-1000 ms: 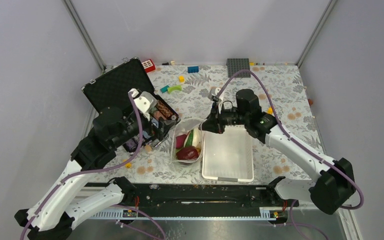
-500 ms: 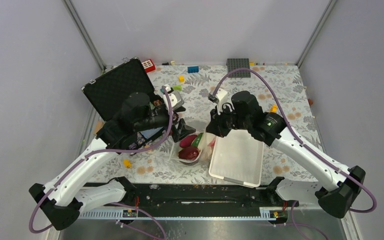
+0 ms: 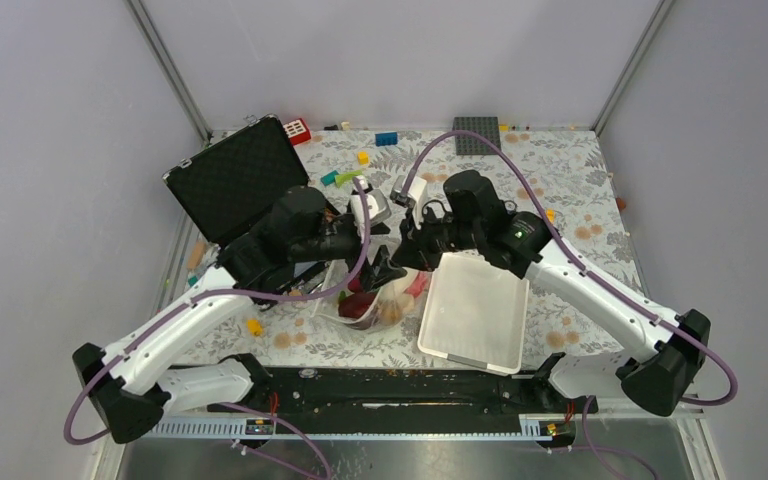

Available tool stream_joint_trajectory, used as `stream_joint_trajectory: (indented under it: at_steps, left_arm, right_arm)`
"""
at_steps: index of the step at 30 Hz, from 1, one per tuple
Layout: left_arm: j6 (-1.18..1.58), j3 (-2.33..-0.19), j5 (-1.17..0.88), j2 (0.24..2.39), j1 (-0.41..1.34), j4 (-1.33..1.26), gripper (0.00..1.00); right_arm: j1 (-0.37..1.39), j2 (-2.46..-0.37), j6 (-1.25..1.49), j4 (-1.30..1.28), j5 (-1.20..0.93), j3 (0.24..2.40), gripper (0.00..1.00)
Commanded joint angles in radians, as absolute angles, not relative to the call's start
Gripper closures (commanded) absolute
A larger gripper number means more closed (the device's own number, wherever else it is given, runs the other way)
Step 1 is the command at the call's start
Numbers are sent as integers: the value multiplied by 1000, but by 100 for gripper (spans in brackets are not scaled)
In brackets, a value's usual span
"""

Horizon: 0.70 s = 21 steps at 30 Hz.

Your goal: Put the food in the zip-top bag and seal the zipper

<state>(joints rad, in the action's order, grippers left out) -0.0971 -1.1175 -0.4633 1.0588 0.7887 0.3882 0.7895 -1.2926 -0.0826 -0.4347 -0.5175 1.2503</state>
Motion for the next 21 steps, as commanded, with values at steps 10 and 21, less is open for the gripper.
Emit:
stream_joint_trajectory:
  at_steps: [10,21]
  left_arm:
    - [-148,-1087,-375,1089,836,455,18]
    - [-81,-1003,-310,1098,863,465,39]
  right_arm:
    - [798,-1210,-142,-574,-431,1329,91]
    - [785,-1204,-141,-596,-393,1329,88]
